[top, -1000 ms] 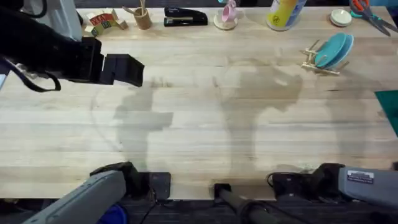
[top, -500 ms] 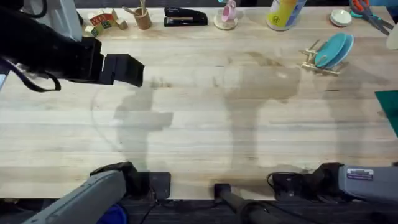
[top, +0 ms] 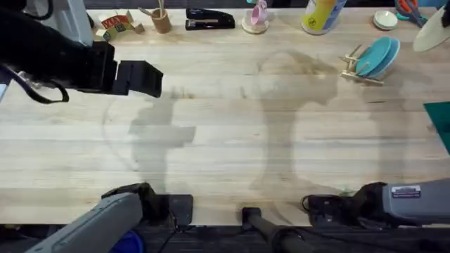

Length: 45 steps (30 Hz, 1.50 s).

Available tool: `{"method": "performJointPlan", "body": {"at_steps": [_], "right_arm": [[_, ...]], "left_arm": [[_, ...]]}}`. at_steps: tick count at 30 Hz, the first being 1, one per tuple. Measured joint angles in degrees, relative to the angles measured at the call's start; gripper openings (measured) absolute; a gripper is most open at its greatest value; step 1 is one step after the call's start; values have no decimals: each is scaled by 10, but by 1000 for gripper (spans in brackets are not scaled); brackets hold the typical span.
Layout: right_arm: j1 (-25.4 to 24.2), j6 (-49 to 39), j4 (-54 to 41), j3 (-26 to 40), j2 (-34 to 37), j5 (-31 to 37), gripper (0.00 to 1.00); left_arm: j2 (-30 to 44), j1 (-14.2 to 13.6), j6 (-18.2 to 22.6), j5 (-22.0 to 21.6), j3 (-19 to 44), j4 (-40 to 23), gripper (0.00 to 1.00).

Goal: Pick up the plates from the table one by one and place each into a slot on the dish rack.

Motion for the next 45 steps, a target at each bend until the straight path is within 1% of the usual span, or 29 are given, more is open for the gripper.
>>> {"method": "performJointPlan", "body": {"at_steps": [9,13,25,45], "right_arm": [[0,0,4,0,50,-4,30],[3,0,20,0,68,-4,30],[24,0,67,0,93,-4,30],[29,0,77,0,172,-4,30]], "left_arm": [[0,0,0,0,0,1,993],[0,0,0,0,0,1,994],[0,0,0,0,0,1,994],[0,0,0,0,0,3,995]]}}
